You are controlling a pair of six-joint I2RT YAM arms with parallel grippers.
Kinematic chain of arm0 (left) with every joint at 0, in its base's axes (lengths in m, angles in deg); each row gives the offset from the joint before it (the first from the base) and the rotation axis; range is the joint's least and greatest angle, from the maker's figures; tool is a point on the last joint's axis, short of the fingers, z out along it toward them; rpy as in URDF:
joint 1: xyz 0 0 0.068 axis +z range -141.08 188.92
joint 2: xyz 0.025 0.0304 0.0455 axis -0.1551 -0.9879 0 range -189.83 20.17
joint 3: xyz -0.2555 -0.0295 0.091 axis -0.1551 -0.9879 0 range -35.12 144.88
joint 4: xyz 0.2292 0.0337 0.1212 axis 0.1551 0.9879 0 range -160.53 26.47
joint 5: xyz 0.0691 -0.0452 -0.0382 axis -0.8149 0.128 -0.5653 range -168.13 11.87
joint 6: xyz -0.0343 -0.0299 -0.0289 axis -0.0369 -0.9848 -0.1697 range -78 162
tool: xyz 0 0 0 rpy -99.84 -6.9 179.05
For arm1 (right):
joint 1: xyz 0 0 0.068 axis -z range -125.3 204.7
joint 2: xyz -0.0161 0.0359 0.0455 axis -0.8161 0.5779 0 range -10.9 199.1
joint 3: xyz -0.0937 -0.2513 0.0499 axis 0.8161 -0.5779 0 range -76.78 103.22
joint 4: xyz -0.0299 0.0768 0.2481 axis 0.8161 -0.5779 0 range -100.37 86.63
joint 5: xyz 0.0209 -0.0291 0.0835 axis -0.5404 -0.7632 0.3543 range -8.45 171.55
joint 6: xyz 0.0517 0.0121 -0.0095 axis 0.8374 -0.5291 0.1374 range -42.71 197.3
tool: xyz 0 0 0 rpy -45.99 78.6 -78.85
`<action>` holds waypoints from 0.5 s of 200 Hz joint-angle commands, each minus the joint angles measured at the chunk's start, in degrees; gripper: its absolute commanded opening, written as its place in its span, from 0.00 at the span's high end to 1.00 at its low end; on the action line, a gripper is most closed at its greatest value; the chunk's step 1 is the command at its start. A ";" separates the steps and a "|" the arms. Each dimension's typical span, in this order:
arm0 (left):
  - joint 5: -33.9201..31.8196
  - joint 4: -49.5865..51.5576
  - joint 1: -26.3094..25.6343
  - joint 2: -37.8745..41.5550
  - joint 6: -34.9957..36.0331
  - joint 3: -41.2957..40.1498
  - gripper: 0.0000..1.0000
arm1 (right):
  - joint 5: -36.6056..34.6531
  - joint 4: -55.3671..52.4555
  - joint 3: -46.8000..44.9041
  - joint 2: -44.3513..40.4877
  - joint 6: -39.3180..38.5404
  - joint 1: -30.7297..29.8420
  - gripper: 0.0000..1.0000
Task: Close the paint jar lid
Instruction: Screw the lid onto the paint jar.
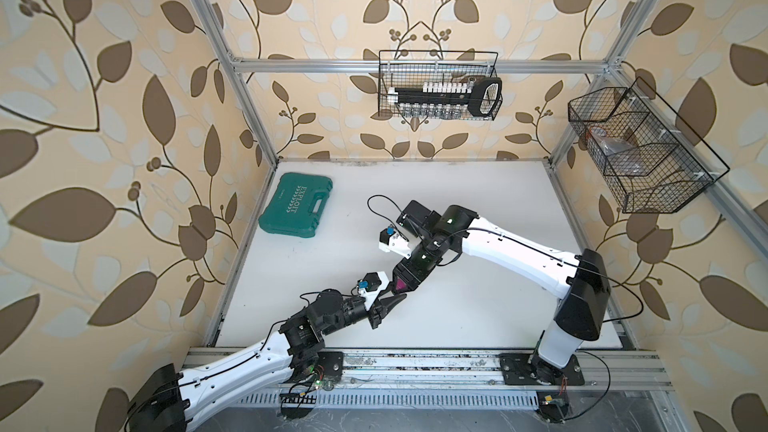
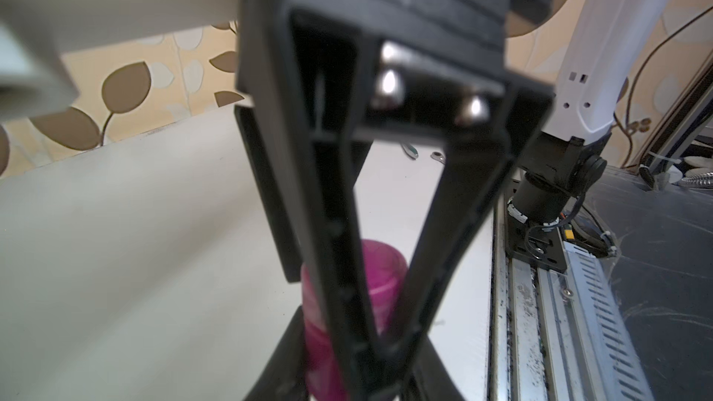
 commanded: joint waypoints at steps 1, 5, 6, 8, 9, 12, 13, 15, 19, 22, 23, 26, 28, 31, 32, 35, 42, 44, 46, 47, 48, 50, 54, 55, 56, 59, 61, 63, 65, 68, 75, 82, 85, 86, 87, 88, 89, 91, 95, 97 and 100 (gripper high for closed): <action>0.37 -4.34 0.05 -1.12 -0.24 2.33 0.90 | 0.29 -4.66 2.93 -4.76 -2.68 2.64 0.31; 0.44 -4.46 0.05 -1.31 -0.28 2.32 0.90 | 0.22 -5.10 2.97 -5.20 -3.26 3.04 0.30; 0.46 -4.46 0.05 -1.36 -0.26 2.32 0.90 | 0.21 -5.23 2.96 -5.36 -3.40 3.12 0.30; 0.42 -4.51 0.05 -1.45 -0.25 2.32 0.90 | 0.25 -5.40 3.00 -5.52 -3.69 3.28 0.30; 0.44 -4.53 0.09 -1.48 -0.29 2.36 0.90 | 0.27 -5.47 2.98 -5.60 -3.87 3.33 0.29; 0.54 -4.56 0.05 -1.57 -0.26 2.40 0.90 | 0.37 -5.75 3.04 -5.85 -4.39 3.69 0.29; 0.50 -4.56 0.05 -1.58 -0.34 2.41 0.90 | 0.46 -5.91 3.04 -5.90 -4.62 3.80 0.29; 0.50 -4.56 0.07 -1.59 -0.36 2.45 0.90 | 0.60 -6.18 3.09 -6.12 -4.99 3.95 0.29; 0.57 -4.61 0.05 -1.68 -0.39 2.41 0.90 | 0.94 -6.66 3.13 -6.29 -5.88 4.31 0.28; 0.50 -4.61 0.05 -1.68 -0.35 2.41 0.90 | 1.11 -6.98 3.21 -6.50 -6.58 4.55 0.27; 0.57 -4.58 0.05 -1.68 -0.34 2.41 0.90 | 1.14 -7.09 3.21 -6.53 -6.81 4.58 0.27; 0.59 -4.54 0.05 -1.68 -0.47 2.44 0.90 | 1.41 -7.35 3.35 -6.63 -7.62 4.87 0.27; 0.52 -4.51 0.11 -1.68 -0.50 2.42 0.90 | 1.63 -7.55 3.32 -6.74 -8.20 4.97 0.27; 0.50 -4.47 0.10 -1.66 -0.52 2.41 0.90 | 2.02 -7.78 3.33 -6.85 -9.12 5.11 0.26; 0.48 -4.47 0.07 -1.63 -0.51 2.45 0.90 | 2.13 -7.85 3.32 -6.93 -9.53 5.17 0.26; 0.55 -4.40 0.05 -1.60 -0.51 2.41 0.90 | 2.59 -8.02 3.28 -7.03 -10.50 5.38 0.26; 0.51 -4.29 0.05 -1.51 -0.51 2.41 0.90 | 3.19 -8.09 2.91 -7.26 -13.05 5.58 0.26; 0.59 -4.29 0.05 -1.46 -0.51 2.43 0.90 | 3.22 -8.09 2.77 -7.33 -13.75 5.56 0.26; 0.61 -4.29 0.09 -1.43 -0.49 2.41 0.90 | 3.16 -8.00 2.67 -7.42 -14.63 5.58 0.26; 0.67 -4.21 0.07 -1.42 -0.50 2.41 0.90 | 3.13 -8.00 2.50 -7.52 -14.93 5.58 0.26; 0.66 -4.16 0.06 -1.42 -0.50 2.41 0.90 | 3.08 -8.00 2.42 -7.53 -15.38 5.58 0.26; 0.69 -4.13 0.05 -1.42 -0.49 2.45 0.90 | 2.95 -7.89 2.25 -7.53 -16.16 5.58 0.26; 0.78 -4.12 0.05 -1.34 -0.52 2.41 0.90 | 2.78 -7.79 1.88 -7.64 -17.68 5.58 0.26; 0.80 -4.07 0.05 -1.34 -0.51 2.41 0.90 | 2.77 -7.76 1.81 -7.63 -18.03 5.54 0.26; 0.81 -4.10 0.09 -1.33 -0.51 2.41 0.90 | 2.76 -7.75 1.72 -7.63 -18.56 5.56 0.26; 0.86 -4.06 0.05 -1.33 -0.48 2.41 0.90 | 2.76 -7.74 1.63 -7.63 -19.82 5.58 0.26; 0.90 -4.02 0.05 -1.33 -0.50 2.41 0.90 | 2.82 -7.72 1.50 -7.62 -20.85 5.54 0.27; 0.95 -3.96 0.09 -1.33 -0.51 2.50 0.90 | 3.08 -7.73 1.38 -7.62 -21.72 5.57 0.27; 0.96 -3.95 0.08 -1.33 -0.51 2.45 0.90 | 3.41 -7.69 1.20 -7.67 -22.82 5.58 0.27; 1.07 -3.94 0.12 -1.40 -0.51 2.49 0.90 | 3.79 -7.40 0.95 -7.75 -24.12 5.58 0.27; 1.16 -3.97 0.05 -1.49 -0.59 2.56 0.90 | 4.86 -6.28 -0.20 -7.94 -27.00 5.48 0.28; 1.40 -4.03 0.11 -1.64 -0.60 2.61 0.90 | 5.89 -4.67 -1.54 -8.42 -30.03 5.22 0.29; 1.40 -4.03 0.07 -1.68 -0.61 2.65 0.90 | 6.25 -3.99 -2.13 -8.70 -31.34 5.11 0.29; 1.42 -4.03 0.06 -1.72 -0.60 2.66 0.90 | 6.30 -3.80 -2.27 -8.78 -31.72 5.04 0.29; 1.42 -3.99 0.10 -1.75 -0.60 2.67 0.90 | 6.46 -3.53 -2.51 -8.90 -32.08 4.96 0.29; 1.47 -3.92 0.07 -1.76 -0.64 2.67 0.90 | 6.59 -3.30 -2.68 -9.01 -32.57 4.92 0.30; 1.50 -3.93 0.06 -1.76 -0.62 2.67 0.90 | 6.74 -3.11 -2.94 -9.06 -32.99 4.86 0.30; 1.47 -3.92 0.05 -1.81 -0.56 2.72 0.90 | 7.07 -2.58 -3.24 -9.21 -33.70 4.81 0.30; 1.50 -3.79 0.13 -1.85 -0.54 2.75 0.90 | 7.77 -1.80 -3.98 -9.43 -35.05 4.72 0.30; 1.56 -3.75 0.07 -1.90 -0.54 2.78 0.90 | 8.05 -1.49 -4.25 -9.57 -35.62 4.73 0.30; 1.60 -3.75 0.05 -1.94 -0.51 2.78 0.90 | 8.58 -0.95 -4.53 -9.68 -36.43 4.63 0.30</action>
